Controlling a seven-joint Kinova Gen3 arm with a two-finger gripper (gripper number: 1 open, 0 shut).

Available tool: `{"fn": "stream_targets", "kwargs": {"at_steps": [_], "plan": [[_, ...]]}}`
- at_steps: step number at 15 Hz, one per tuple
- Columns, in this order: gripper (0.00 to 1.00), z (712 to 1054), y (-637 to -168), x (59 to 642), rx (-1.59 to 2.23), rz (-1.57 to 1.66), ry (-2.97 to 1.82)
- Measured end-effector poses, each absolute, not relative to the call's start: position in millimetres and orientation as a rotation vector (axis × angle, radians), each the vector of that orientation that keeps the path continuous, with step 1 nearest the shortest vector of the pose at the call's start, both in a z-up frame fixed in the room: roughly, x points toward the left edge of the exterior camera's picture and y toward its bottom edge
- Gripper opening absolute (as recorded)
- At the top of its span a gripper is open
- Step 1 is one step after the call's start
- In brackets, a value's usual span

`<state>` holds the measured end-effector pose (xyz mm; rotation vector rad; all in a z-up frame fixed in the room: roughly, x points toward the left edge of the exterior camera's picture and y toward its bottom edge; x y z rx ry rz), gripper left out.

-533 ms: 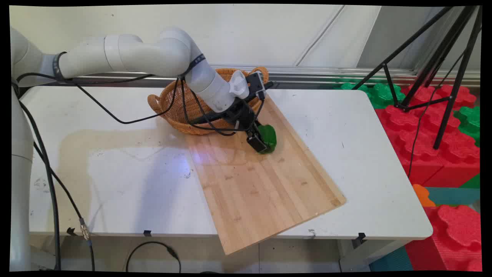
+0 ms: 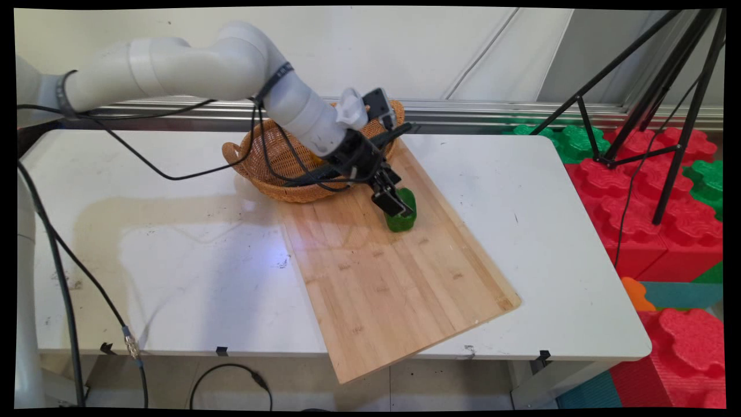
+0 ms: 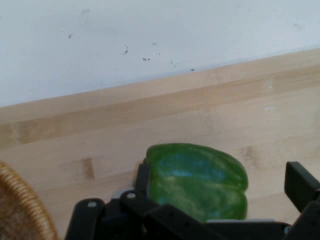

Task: Pick up the cucumber from the vegetable basket

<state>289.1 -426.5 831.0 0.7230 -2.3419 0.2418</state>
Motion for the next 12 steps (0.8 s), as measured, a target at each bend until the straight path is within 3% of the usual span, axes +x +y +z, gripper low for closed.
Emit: {"fn": "stream_targets", "kwargs": {"at_steps": [12], "plan": [[1.00, 913, -365, 376, 0.722, 0.271, -2.266]]}}
